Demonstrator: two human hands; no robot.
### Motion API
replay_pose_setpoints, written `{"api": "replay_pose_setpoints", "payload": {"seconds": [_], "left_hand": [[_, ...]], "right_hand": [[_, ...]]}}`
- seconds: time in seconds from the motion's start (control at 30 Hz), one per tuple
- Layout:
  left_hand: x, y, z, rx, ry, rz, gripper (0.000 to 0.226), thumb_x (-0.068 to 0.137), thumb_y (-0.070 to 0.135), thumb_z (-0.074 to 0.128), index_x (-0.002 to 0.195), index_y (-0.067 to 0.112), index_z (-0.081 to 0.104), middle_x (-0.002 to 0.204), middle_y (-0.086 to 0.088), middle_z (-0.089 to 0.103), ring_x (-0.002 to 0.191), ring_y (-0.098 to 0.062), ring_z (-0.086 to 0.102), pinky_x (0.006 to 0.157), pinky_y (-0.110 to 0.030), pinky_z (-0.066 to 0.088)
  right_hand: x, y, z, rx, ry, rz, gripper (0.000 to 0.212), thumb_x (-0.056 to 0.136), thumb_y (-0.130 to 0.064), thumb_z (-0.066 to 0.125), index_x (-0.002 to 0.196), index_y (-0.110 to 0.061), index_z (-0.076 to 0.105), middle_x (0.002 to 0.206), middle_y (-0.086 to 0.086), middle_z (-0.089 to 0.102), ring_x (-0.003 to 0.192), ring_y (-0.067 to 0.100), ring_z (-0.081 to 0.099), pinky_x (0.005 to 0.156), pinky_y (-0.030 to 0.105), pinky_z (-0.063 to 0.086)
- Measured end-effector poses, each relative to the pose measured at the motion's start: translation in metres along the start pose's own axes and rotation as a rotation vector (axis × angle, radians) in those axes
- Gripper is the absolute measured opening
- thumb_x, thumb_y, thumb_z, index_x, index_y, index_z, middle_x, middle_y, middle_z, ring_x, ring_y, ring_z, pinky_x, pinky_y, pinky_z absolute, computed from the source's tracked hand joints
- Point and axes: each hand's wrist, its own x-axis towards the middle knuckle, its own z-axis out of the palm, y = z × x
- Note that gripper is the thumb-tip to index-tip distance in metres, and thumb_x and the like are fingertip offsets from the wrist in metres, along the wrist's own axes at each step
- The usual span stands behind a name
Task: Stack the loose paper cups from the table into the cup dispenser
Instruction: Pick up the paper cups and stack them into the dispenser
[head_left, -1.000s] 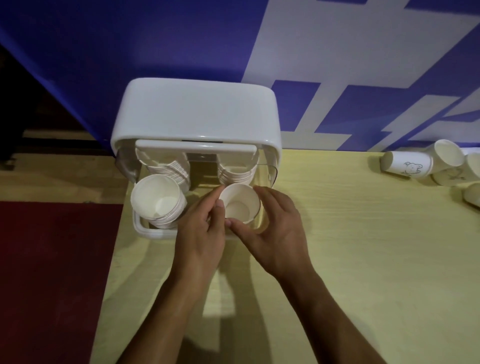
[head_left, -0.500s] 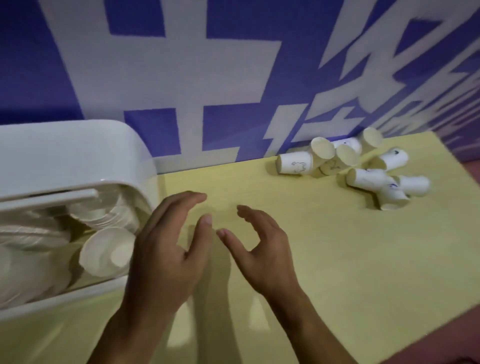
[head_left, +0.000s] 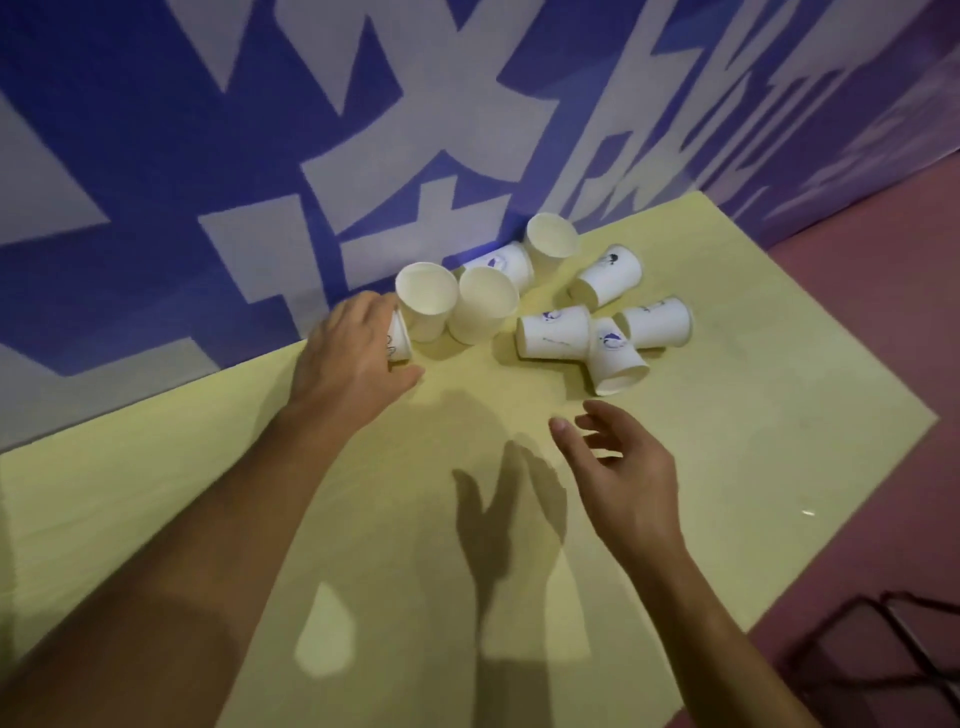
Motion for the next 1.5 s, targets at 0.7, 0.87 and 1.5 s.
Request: {"api": "replay_pose_setpoints", "payload": {"seconds": [0.7, 0.87, 1.5], "left_hand": [[-0.096, -0.003, -0.026, -0.655, 0.292, -0.34, 0.07, 0.077, 0.036, 0.088, 0.129, 0.03, 0.042, 0.119, 0.004, 0.066, 0.097, -0.018, 0.067, 0.066, -0.03, 0.053], [-0.127, -0.016, -0.05, -0.792, 0.282, -0.288, 0.052, 0.077, 0.047, 0.087, 0.12, 0.041, 0.057, 0.125, 0.008, 0.065, 0.112, -0.022, 0.065, 0.083, -0.039, 0.057], [-0.361, -0.125, -0.174, -0.793, 0.594, -0.318, 0.07, 0.073, 0.047, 0.077, 0.137, 0.043, 0.051, 0.137, 0.014, 0.06, 0.127, -0.017, 0.06, 0.095, -0.022, 0.05]], "right_hand": [[0.105, 0.046, 0.01, -0.018, 0.157, 0.273, 0.078, 0.077, -0.065, 0.078, 0.126, -0.01, 0.053, 0.118, 0.006, 0.061, 0.116, 0.032, 0.059, 0.096, 0.048, 0.053], [0.074, 0.026, -0.005, 0.054, 0.228, 0.189, 0.058, 0.082, -0.05, 0.081, 0.116, -0.016, 0.05, 0.114, 0.0, 0.06, 0.107, 0.022, 0.063, 0.083, 0.032, 0.046], [-0.236, -0.156, 0.103, 0.172, -0.353, -0.498, 0.07, 0.065, -0.065, 0.077, 0.126, -0.036, 0.062, 0.128, -0.02, 0.065, 0.117, 0.004, 0.06, 0.083, 0.019, 0.05]]}}
